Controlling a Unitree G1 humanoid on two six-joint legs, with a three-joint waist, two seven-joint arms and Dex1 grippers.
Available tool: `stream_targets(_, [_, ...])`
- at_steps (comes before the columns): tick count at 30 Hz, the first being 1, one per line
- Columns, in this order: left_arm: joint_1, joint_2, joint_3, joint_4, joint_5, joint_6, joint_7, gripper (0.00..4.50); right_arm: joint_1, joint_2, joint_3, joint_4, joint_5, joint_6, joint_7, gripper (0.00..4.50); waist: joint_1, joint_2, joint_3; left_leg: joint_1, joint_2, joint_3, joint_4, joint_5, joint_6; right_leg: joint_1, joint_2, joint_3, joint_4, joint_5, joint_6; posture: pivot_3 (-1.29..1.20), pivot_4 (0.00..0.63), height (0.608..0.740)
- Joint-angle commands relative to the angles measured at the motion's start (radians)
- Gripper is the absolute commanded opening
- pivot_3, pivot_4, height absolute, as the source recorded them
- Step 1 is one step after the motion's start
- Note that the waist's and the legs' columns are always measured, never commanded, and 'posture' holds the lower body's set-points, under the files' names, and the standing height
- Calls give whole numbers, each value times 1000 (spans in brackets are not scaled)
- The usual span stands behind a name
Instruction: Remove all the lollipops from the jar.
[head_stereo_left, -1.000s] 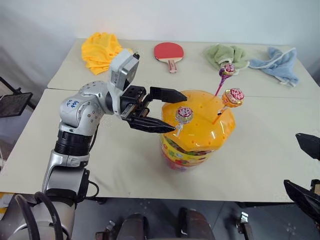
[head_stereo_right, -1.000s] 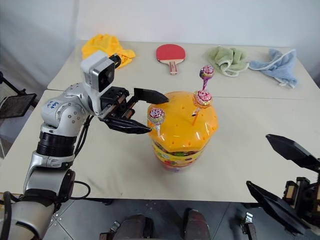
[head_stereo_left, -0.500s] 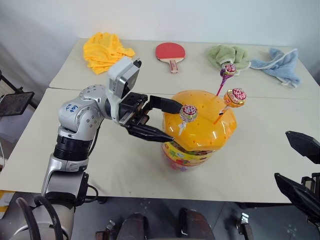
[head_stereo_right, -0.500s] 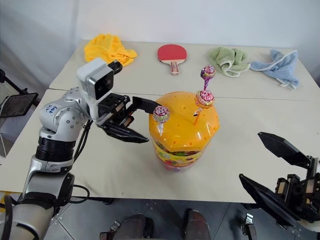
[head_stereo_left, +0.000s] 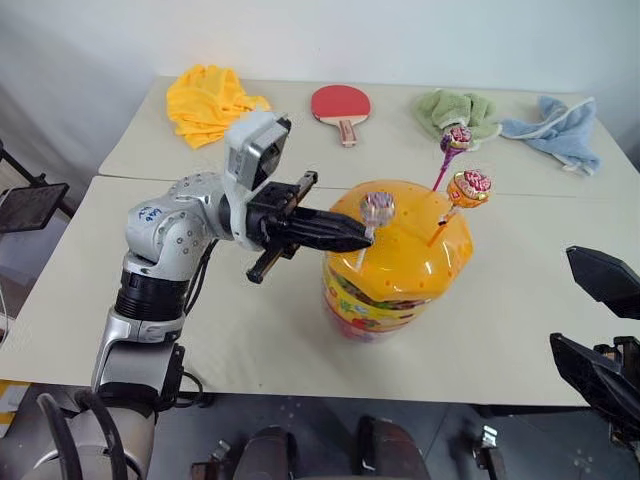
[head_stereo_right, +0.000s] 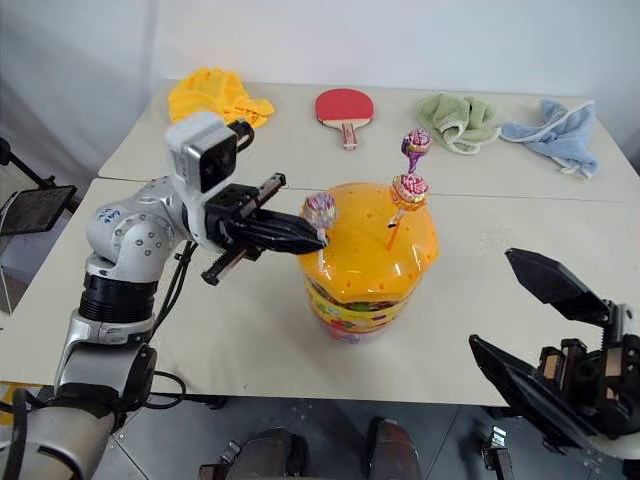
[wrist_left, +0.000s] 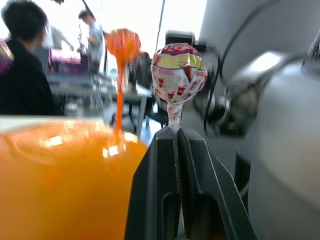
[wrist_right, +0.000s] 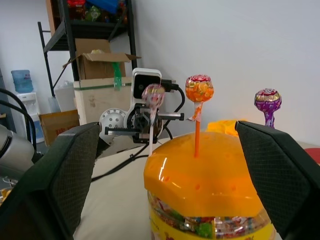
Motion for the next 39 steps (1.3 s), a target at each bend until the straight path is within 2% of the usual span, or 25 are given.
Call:
stream_targets(1, [-52, -12, 90, 35, -89, 57, 59, 53, -16, -20, -13, -5, 31, 2, -10, 4500, 0, 0, 0, 0, 0, 0, 0, 0, 0, 0, 0, 0, 0, 0, 0, 0, 150, 740])
stream_targets(6, [-106, 30, 248, 208, -174, 152, 171, 53, -41, -40, -13, 19, 30, 17, 3, 4500, -3, 0, 0, 0, 0, 0, 0, 0, 0, 0, 0, 0, 1, 0, 0, 0, 150, 740])
stream_targets(10, [-2, 247, 249, 272, 54, -33, 163, 53, -48, -70, -21, 75, -28, 38, 76, 4500, -17, 0, 0, 2, 0, 1, -4, 0, 0, -2, 2, 3, 1, 0, 0, 0, 150, 740])
stream_targets(14, [154, 433, 241, 254, 196, -49, 248, 53, -81, -83, -17, 132, -54, 45, 116, 4500, -12, -1, 0, 2, 0, 2, -5, 0, 0, -3, 3, 3, 1, 0, 0, 0, 150, 740])
stream_targets(16, [254, 495, 281, 200, 237, 30, 377, 53, -89, -91, 9, 159, -87, 57, 163, 4500, -6, -2, 1, 2, 0, 2, -6, 0, -1, -3, 3, 3, 0, 0, 0, 0, 150, 740])
stream_targets(20, [537, 626, 336, 76, 288, 133, 434, 53, -132, -116, 81, 198, -157, 74, 254, 4500, -3, -4, 1, 1, 0, 1, -5, 0, -1, -3, 3, 5, 0, 0, 0, 0, 150, 740])
stream_targets(22, [648, 646, 394, 33, 288, 193, 474, 53, -150, -135, 127, 214, -219, 68, 325, 4500, -6, -4, 1, 1, 1, 0, -5, -1, -1, -3, 4, 6, 0, 0, 0, 0, 150, 740])
stream_targets(25, [723, 645, 443, -11, 287, 235, 521, 53, -164, -146, 159, 232, -280, 55, 400, 4500, 0, -5, 0, 1, 1, 0, -5, -1, -1, -3, 4, 7, 0, 0, 0, 0, 150, 740])
stream_targets(31, [871, 639, 490, -49, 319, 231, 550, 53, -186, -152, 169, 259, -327, 60, 450, 4500, -5, -6, 0, 3, 1, 0, -7, -1, -2, -3, 4, 9, 1, 0, 0, 0, 150, 740])
stream_targets(32, [875, 640, 493, -44, 322, 221, 551, 496, -186, -148, 168, 262, -332, 61, 444, 4500, -5, -6, 0, 3, 1, 0, -7, -1, -2, -4, 5, 9, 1, 0, 0, 0, 150, 740])
stream_targets(33, [878, 643, 499, -43, 307, 223, 532, 638, -187, -143, 164, 266, -335, 63, 427, 4500, -5, -6, 0, 3, 2, 0, -7, -1, -2, -4, 5, 9, 1, 0, 0, 0, 150, 740])
stream_targets(35, [878, 649, 499, -39, 302, 179, 489, 1235, -189, -137, 150, 283, -319, 92, 362, 4500, -6, -6, 0, 3, 2, 2, -7, -1, -2, -5, 5, 9, 2, 0, 0, 0, 150, 740])
stream_targets(39, [843, 659, 569, 11, 229, 85, 311, 2482, -232, -118, 133, 330, -299, 111, 263, 4500, -5, -6, -1, 3, 2, 3, -6, -1, -3, -5, 5, 9, 2, 0, 0, 0, 150, 740])
